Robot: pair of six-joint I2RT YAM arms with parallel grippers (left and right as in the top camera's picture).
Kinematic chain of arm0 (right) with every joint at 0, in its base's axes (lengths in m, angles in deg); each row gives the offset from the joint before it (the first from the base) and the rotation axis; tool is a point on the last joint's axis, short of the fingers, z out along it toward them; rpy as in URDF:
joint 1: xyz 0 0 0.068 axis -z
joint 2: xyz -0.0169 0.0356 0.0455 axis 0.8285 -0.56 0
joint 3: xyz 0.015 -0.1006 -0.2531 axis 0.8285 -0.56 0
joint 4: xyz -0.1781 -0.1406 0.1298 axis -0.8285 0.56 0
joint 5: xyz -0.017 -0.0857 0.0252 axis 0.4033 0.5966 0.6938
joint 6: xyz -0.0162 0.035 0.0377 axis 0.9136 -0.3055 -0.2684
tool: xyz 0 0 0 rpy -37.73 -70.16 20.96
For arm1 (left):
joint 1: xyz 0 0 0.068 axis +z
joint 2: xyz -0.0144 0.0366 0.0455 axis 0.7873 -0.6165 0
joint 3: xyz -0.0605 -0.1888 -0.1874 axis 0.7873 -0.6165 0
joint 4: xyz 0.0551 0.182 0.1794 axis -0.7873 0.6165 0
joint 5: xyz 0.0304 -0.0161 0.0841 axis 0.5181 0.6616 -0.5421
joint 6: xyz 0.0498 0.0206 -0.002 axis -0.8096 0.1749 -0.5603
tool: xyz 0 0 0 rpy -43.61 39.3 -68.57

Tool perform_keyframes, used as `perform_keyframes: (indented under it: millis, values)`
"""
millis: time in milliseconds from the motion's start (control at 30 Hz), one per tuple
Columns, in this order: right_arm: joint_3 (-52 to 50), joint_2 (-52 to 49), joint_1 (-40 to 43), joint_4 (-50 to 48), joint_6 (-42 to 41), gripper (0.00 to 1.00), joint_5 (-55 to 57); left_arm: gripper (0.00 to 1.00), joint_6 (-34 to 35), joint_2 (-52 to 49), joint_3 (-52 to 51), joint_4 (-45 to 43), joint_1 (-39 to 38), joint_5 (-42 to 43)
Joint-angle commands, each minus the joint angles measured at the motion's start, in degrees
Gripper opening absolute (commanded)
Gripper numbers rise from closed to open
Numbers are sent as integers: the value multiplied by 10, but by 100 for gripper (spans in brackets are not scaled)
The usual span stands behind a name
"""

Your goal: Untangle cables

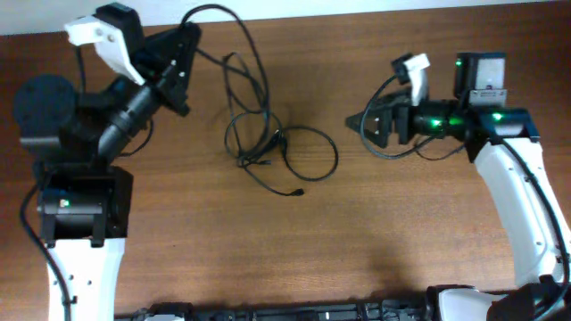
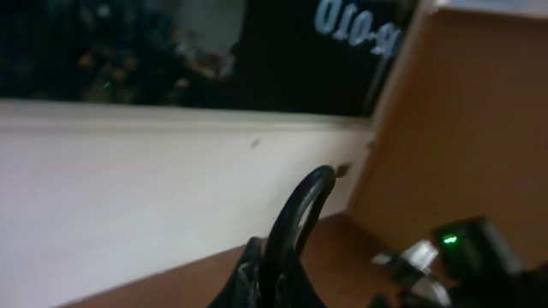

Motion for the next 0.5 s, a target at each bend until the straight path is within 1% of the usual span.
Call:
perform_keyframes:
  millis: [0,133,267,467]
  values:
    - [4,-2,-49,-55,-5,99,-48,0,32,-5,8,-27,-34,15]
    - [4,-2,-92,-142,-57,99,-48,0,32,-12,8,-40,-68,16]
    - [4,-2,-116,-216,-107,99,-48,0,32,-12,8,-47,-89,19]
    - [4,-2,-132,-294,-123,99,-70,0,32,-21,8,-47,-132,39]
